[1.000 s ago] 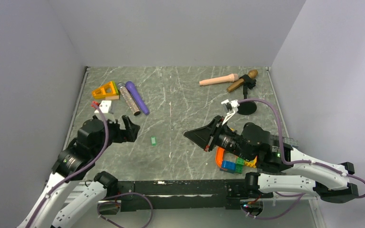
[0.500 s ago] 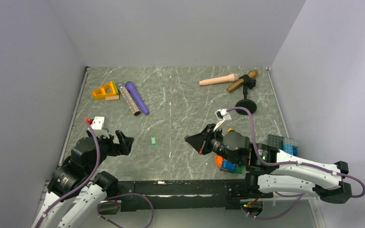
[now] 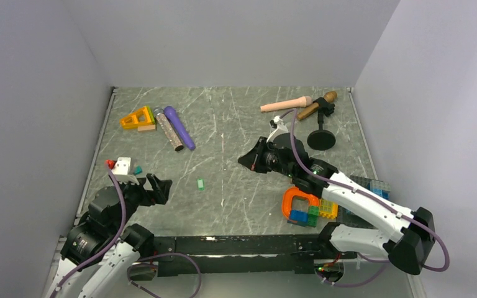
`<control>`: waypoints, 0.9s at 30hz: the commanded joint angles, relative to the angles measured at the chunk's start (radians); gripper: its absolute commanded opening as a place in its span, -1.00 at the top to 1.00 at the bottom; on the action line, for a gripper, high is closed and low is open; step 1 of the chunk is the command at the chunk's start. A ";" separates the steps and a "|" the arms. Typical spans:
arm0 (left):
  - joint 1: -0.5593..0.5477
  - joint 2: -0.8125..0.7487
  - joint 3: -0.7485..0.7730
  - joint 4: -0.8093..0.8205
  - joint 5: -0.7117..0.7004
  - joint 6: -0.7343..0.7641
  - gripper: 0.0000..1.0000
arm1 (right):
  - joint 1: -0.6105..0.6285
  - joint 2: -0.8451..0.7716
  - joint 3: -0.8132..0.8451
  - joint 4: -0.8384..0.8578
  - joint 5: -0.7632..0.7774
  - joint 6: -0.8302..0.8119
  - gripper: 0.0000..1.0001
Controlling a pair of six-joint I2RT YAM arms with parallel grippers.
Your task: Remove the keys from the keyring
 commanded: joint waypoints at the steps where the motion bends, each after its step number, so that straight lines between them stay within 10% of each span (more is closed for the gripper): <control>1: 0.004 0.001 0.003 0.022 -0.038 -0.001 -0.99 | -0.065 0.024 -0.027 0.107 -0.102 0.024 1.00; 27: 0.004 -0.018 -0.001 0.015 -0.051 -0.012 -0.93 | -0.090 0.484 -0.041 0.250 -0.248 0.053 1.00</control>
